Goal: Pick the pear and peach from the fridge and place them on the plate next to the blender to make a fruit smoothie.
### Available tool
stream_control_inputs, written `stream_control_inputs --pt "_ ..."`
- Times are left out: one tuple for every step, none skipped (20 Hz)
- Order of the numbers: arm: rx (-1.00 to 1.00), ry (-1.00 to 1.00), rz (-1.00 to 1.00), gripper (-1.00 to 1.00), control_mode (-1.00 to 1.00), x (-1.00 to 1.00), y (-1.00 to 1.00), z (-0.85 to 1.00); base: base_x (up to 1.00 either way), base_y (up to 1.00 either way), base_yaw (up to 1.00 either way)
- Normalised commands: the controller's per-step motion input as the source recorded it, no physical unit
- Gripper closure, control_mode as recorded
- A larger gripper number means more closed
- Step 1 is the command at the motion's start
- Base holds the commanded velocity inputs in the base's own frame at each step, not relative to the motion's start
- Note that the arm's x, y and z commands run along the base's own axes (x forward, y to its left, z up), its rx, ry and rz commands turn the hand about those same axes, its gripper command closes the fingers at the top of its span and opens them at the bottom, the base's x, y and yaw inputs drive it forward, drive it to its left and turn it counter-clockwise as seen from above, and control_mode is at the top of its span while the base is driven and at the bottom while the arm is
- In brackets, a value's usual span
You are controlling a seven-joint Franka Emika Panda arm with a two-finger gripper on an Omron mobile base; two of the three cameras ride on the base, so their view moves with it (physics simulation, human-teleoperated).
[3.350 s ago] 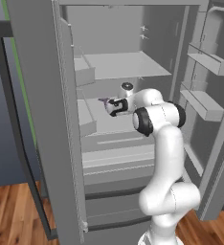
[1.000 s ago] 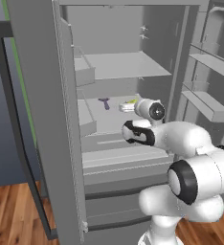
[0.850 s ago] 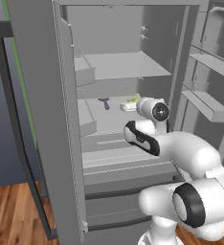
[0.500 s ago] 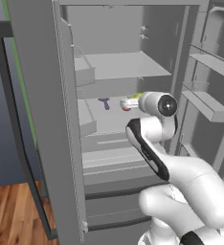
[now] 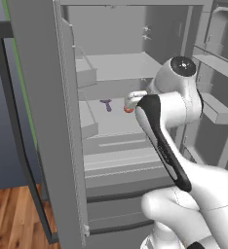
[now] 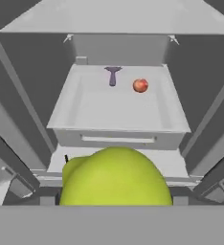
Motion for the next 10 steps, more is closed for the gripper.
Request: stream_control_inputs --pt "0.00 0.30 0.06 1.00 -1.00 -1.00 0.00 -0.81 0.00 0.00 0.00" --pt "0.00 0.26 0.05 1.00 -1.00 -1.00 0.00 -1.00 0.00 0.00 0.00" --pt "0.00 0.25 0.05 1.00 -1.00 -1.00 0.00 -1.00 0.00 0.00 0.00" --pt "0.00 0.19 0.05 1.00 -1.00 -1.00 0.00 -1.00 0.00 0.00 0.00" --pt "0.01 0.01 0.03 1.00 -1.00 -1.00 0.01 -1.00 0.00 0.00 0.00" --pt "0.09 -0.05 0.00 1.00 -1.00 -0.66 0.04 -0.79 0.00 0.00 0.00" --pt "0.11 -0.20 0.00 1.00 -1.00 -0.29 0.00 -0.42 0.00 0.00 0.00" --pt "0.02 -0.27 0.00 1.00 -1.00 0.00 0.00 -0.17 0.00 0.00 0.00" --pt "0.00 -0.22 -0.01 1.00 -1.00 0.00 0.00 0.00 0.00 0.00 0.00" --pt "0.00 0.00 0.00 1.00 -1.00 0.00 0.00 0.00 0.00 0.00 0.00"
